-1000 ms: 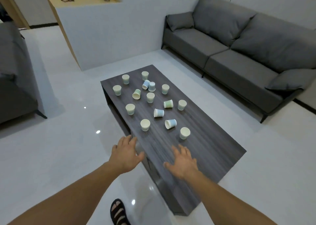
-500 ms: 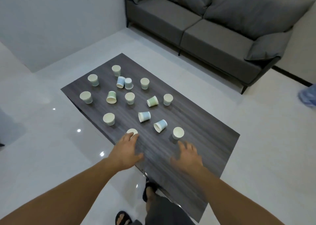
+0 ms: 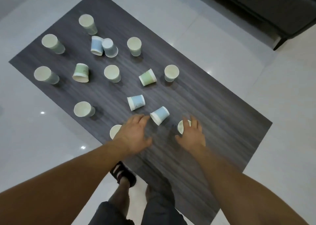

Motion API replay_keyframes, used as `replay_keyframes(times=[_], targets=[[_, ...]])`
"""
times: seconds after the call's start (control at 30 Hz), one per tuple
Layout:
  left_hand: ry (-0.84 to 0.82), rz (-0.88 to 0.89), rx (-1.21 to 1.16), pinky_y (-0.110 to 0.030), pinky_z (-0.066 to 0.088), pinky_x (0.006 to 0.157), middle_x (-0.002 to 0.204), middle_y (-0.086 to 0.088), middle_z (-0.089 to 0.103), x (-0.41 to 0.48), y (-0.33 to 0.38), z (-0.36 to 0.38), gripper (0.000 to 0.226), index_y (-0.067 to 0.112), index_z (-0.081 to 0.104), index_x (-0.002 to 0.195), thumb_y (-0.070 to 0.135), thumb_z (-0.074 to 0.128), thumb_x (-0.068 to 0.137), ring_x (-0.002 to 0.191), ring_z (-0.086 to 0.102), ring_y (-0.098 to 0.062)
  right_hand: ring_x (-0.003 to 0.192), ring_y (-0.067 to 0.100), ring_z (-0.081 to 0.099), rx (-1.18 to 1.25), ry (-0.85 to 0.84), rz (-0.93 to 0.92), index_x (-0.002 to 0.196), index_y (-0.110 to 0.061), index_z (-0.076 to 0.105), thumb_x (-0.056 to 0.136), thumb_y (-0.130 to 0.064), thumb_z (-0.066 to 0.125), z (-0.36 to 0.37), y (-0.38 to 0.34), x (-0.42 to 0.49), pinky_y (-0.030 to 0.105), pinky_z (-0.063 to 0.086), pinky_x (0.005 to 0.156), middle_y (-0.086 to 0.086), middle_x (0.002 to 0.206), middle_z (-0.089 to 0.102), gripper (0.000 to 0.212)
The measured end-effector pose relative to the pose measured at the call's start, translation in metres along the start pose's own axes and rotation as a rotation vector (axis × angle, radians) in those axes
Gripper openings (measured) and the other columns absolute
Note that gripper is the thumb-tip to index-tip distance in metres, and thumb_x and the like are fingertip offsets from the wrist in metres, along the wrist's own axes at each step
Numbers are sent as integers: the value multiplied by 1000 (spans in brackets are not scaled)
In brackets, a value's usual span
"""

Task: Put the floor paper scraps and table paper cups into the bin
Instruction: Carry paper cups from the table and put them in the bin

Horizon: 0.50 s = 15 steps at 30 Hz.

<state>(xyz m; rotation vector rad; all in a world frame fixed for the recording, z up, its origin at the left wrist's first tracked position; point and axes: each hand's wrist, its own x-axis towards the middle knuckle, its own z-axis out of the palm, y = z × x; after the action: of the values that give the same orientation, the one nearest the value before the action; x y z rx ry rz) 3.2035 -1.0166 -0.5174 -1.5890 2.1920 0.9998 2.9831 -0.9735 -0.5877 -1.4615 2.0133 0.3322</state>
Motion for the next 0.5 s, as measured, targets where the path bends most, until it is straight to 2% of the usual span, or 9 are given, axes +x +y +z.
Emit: replay_keyframes(times=[0.1,0.23,0.3,0.4,0.5], targets=[[-34,28,7,-35,23,115,155,-2,21,30,-7,16,82,20,19,150,46,60,84,142,18,-20,145,35,12,-28,-45,7,154,-29,10,86,-35,67,17,6,29,53,36,107,6,160,5,88],[-51,60,-9,-37,25,113,155,-1,21,45,-17,32,83,21,19,150,45,62,82,141,19,-20,133,34,34,40,-63,-6,152,-24,21,87,-24,66,35,11,42,46,42,101,9,151,27,79],[-69,71,-55,-37,26,115,155,-1,22,42,-18,33,85,21,18,150,42,64,82,141,20,-20,128,31,42,231,-36,36,151,-21,28,86,-29,68,36,6,34,37,41,98,9,147,35,78],[-111,120,-116,-33,27,115,154,0,24,33,-17,29,89,22,17,151,39,68,80,141,23,-17,129,19,46,634,-35,49,150,-20,32,80,-35,75,25,-17,15,22,33,94,0,143,45,84],[-102,162,-161,-31,30,112,151,2,30,30,-14,22,90,23,20,150,39,70,78,138,29,-15,122,13,54,815,-236,-90,151,-27,29,76,-39,78,14,-40,-1,29,43,100,-9,132,55,90]])
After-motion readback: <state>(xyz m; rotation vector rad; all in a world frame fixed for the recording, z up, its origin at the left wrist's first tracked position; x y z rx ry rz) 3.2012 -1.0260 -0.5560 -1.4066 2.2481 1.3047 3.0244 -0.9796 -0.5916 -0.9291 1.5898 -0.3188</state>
